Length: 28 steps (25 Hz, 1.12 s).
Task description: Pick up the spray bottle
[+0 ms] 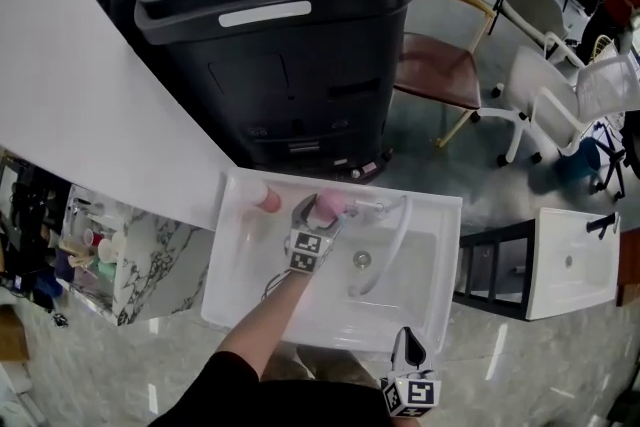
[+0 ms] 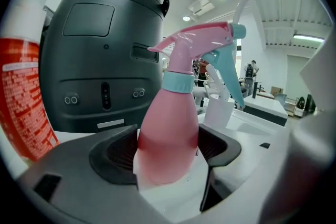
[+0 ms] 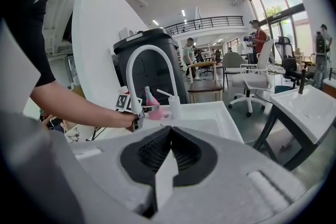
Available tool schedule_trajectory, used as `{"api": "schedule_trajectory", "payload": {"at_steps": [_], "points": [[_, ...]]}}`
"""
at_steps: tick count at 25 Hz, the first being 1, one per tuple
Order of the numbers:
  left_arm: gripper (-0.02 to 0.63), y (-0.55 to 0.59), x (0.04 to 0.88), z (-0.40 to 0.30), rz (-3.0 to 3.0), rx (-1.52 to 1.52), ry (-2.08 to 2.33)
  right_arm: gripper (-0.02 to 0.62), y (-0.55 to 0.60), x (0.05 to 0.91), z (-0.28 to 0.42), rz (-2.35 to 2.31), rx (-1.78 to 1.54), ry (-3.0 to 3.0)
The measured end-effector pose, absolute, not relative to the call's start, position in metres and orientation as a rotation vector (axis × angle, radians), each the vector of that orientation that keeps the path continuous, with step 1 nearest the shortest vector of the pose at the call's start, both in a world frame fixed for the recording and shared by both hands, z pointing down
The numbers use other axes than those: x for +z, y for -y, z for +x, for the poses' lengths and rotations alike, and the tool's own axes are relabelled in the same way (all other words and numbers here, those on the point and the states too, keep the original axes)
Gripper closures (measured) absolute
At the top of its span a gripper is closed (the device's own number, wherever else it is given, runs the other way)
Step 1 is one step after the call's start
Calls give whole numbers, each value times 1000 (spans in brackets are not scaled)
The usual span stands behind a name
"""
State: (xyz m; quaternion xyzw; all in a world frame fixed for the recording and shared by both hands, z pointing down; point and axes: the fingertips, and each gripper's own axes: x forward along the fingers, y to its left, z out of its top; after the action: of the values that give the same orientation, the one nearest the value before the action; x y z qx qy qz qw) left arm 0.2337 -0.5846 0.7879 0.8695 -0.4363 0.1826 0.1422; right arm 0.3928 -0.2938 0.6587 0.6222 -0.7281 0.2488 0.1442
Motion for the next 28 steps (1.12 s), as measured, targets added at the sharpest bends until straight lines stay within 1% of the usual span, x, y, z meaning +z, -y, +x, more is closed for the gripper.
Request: {"api": "schedule_trajectory", "payload": {"at_steps": [6,14,21,28], "points": [[261,581,780,234,2523,513,1255,597,280,652,399,1823,705,2081],[261,549,747,208,2542,443,1292,597,288,633,394,1856,636,2127],[261,488,697,167,2494,359,1330,597,275,618,362,1851,606,2185],[261,412,658,118,2482,313,1355,597,255,596,313,1890,531,2223]]}}
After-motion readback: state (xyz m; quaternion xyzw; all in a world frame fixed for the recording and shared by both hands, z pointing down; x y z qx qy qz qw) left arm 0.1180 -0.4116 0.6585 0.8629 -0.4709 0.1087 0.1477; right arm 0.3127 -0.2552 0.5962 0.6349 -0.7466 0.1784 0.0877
